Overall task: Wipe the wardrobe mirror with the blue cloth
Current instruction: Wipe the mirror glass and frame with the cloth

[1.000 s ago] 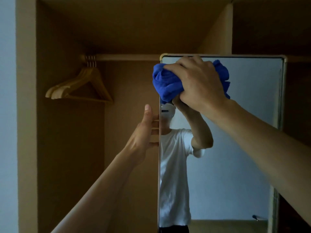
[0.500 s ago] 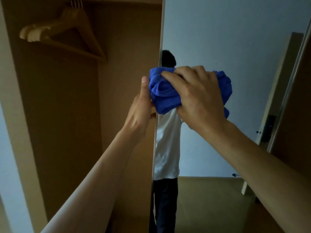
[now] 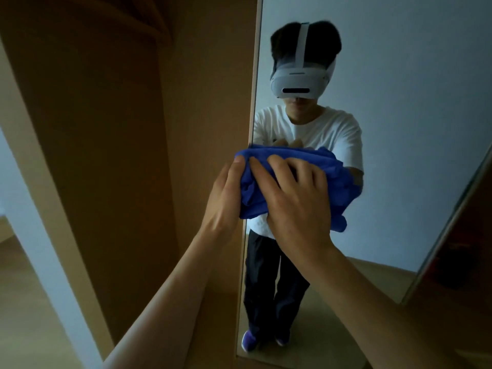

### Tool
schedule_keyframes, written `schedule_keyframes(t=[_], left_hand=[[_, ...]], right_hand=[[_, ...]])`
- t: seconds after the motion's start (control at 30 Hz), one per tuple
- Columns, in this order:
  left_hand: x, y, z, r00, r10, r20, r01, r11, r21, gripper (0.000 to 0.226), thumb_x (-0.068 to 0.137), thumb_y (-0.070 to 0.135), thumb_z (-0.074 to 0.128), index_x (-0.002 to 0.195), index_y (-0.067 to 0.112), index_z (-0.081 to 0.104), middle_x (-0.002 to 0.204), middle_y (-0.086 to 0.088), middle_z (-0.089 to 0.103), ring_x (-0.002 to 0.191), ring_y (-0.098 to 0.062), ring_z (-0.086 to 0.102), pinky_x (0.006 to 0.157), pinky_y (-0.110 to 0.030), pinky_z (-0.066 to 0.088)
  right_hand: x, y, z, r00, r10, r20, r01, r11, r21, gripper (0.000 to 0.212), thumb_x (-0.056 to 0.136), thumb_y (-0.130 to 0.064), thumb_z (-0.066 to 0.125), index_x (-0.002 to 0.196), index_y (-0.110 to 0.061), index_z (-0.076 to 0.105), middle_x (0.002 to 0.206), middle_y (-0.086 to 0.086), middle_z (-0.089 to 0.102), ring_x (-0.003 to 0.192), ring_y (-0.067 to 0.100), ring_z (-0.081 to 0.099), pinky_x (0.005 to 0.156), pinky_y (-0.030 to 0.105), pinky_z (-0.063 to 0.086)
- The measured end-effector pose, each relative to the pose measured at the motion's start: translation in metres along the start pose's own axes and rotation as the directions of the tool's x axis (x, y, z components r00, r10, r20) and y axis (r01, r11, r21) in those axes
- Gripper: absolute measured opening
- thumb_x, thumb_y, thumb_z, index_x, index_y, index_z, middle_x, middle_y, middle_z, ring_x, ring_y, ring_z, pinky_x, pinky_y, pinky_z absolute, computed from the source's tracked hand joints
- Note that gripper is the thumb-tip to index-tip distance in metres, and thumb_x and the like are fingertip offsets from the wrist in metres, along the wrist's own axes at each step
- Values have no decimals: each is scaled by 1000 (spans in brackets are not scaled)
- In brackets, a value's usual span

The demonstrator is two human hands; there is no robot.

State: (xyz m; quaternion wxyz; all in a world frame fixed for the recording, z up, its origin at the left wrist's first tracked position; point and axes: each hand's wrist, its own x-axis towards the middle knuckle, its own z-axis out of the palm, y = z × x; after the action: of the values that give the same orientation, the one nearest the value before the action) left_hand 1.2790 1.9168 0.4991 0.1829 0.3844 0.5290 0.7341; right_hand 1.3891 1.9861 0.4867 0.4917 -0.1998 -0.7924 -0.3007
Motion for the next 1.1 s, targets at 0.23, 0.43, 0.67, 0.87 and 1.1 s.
schedule_keyframes(t=[0.23,0.43,0.67,0.87,1.1], left_hand=[[-6,-37,-3,999,-12,-37,14,998,56,52,101,56,42,119,14,67,111,-8,76,103,-22,73,98,-50,56],[-11,-89,-14,998,-68,18,67,995,71,46,107,45,41,118,8,66,105,-9,76,97,-21,74,83,-33,58],[-5,-113,-28,994,2,110,-6,999,42,30,95,51,49,100,30,71,108,-12,72,104,-32,68,96,-49,54],[-4,-128,-30,991,-5,136,-7,996,93,27,89,60,45,105,54,65,114,18,71,109,-6,65,100,-39,51],[-11,-145,-37,990,-38,139,24,995,99,27,98,52,40,103,53,67,108,20,72,103,-2,68,92,-33,53]], right_hand=[[-34,-15,16,999,32,32,-31,999,-19,45,101,-19,49,146,-21,53,138,5,60,120,31,57,106,46,36],[-81,-34,42,995,87,50,-86,996,-31,41,105,-17,45,143,-21,58,136,5,63,119,30,59,106,45,38],[-148,-58,71,988,146,47,-145,989,-26,37,109,-23,45,142,-26,60,133,4,66,119,29,50,101,44,38],[-209,-79,86,971,171,169,-168,985,-32,46,92,-25,76,137,-25,65,130,4,68,119,28,50,102,45,37],[-218,-84,93,966,206,158,-207,978,-14,43,95,-23,73,137,-26,65,131,5,67,119,29,51,101,45,38]])
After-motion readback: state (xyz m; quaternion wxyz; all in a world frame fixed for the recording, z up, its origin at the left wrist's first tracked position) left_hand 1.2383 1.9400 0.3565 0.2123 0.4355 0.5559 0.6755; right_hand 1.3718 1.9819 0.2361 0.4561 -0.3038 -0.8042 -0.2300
